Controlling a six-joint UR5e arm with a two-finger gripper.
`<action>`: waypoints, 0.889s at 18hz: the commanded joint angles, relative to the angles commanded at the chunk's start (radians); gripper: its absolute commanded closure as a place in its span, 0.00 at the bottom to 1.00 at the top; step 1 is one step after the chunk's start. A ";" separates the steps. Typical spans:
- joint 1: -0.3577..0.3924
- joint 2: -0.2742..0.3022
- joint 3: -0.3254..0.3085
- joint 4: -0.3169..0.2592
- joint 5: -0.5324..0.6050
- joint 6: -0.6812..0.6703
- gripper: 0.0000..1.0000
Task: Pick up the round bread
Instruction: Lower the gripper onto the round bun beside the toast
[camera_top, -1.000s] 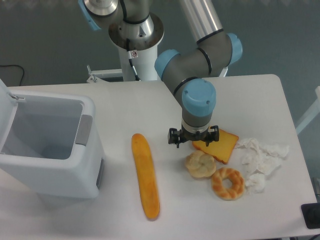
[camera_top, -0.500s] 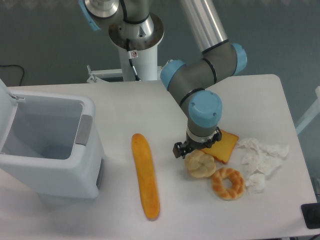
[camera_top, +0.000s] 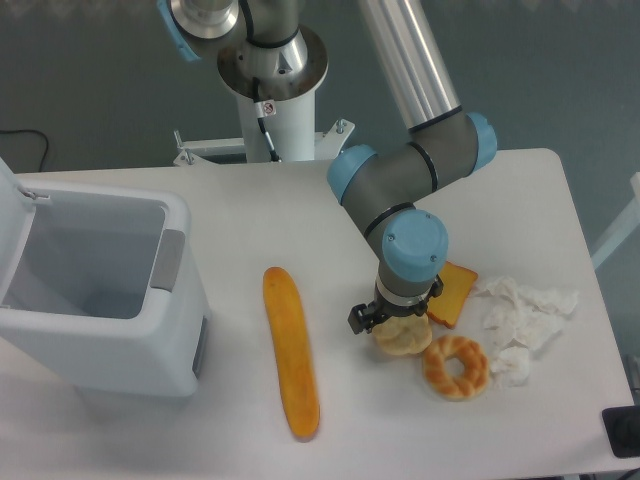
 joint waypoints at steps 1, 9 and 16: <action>0.002 0.000 0.000 0.000 0.002 0.000 0.00; 0.000 -0.017 0.000 0.002 0.006 0.000 0.00; 0.002 -0.014 0.000 0.002 0.006 0.000 0.39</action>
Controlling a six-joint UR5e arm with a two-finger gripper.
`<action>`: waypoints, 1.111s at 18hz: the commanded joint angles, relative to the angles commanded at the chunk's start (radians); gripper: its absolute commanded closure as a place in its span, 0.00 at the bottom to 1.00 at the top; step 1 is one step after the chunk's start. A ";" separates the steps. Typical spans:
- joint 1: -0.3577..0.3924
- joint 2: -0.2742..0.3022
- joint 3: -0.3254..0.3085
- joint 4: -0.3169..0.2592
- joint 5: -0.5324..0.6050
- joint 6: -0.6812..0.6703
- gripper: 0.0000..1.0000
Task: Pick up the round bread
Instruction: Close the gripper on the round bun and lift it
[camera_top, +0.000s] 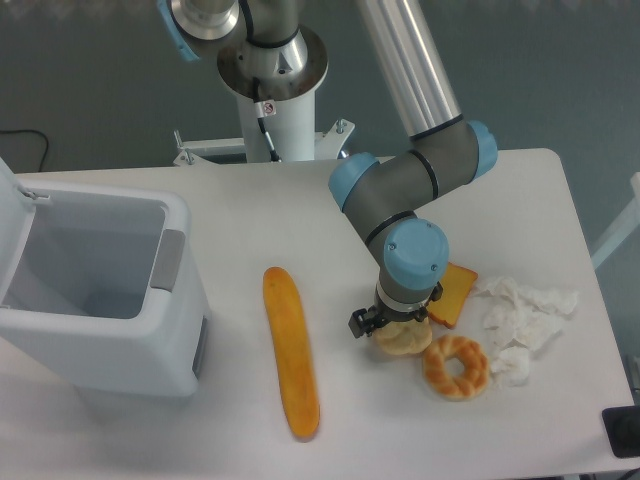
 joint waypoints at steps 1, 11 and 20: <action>0.000 0.002 0.000 0.000 0.000 0.000 0.47; 0.006 0.008 0.000 -0.002 -0.003 0.003 0.96; 0.003 0.058 0.000 -0.025 -0.002 0.018 0.98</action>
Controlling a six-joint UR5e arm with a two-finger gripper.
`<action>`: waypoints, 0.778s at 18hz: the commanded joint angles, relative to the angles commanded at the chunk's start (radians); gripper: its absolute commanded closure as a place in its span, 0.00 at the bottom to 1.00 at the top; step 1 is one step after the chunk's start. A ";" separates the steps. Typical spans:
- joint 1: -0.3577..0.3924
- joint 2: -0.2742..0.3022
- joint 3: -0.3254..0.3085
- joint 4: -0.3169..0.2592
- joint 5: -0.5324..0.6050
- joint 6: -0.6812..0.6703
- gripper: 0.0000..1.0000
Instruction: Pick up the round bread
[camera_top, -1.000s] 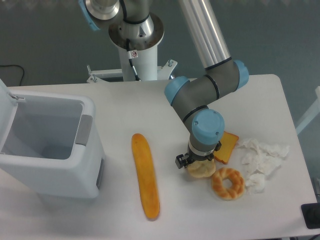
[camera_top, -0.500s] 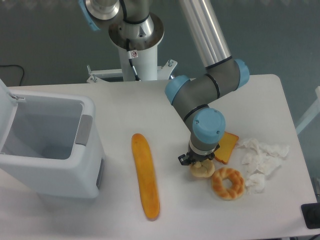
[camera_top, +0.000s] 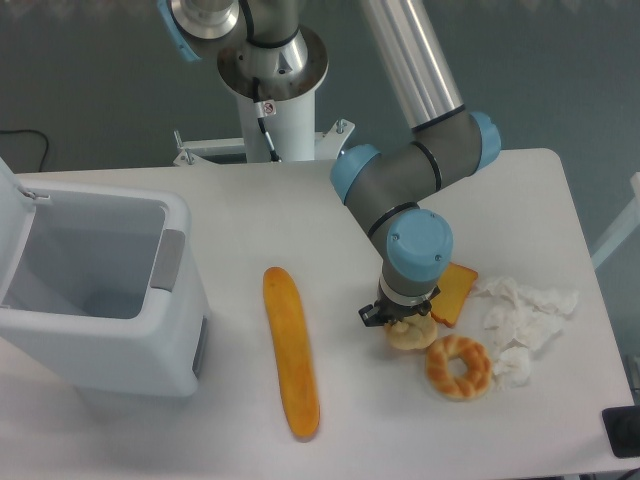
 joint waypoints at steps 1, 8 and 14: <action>-0.002 0.014 -0.002 0.000 0.000 0.000 0.98; -0.034 0.107 0.029 0.000 -0.002 0.095 0.97; -0.075 0.209 0.040 0.015 0.008 0.313 0.97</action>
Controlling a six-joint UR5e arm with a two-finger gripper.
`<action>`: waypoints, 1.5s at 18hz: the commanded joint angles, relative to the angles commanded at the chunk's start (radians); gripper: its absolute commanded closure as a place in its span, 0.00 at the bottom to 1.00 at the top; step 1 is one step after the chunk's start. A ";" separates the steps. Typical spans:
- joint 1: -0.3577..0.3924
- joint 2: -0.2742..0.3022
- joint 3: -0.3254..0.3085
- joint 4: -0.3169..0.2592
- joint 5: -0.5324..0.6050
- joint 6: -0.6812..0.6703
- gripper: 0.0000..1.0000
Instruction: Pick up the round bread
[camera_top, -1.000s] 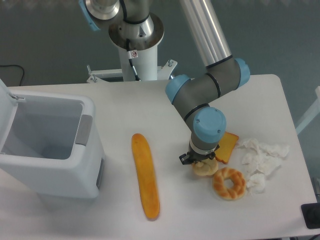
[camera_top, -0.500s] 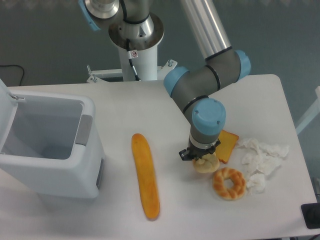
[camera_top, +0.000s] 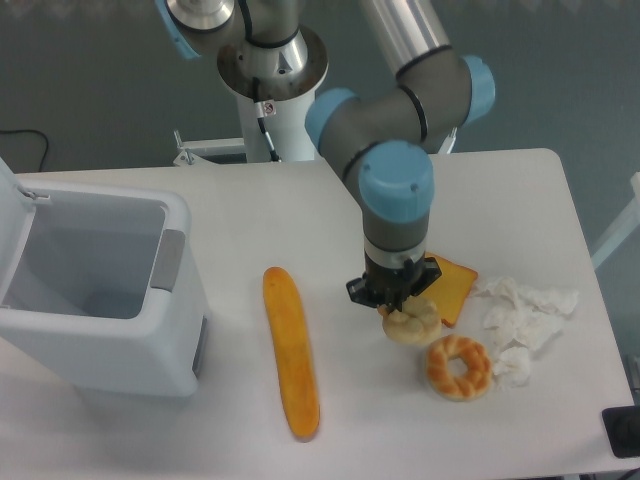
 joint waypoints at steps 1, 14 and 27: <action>-0.011 0.017 0.009 0.002 0.000 0.020 0.97; -0.063 0.109 0.002 -0.012 -0.038 0.499 0.97; -0.064 0.149 -0.014 -0.032 -0.061 0.497 0.97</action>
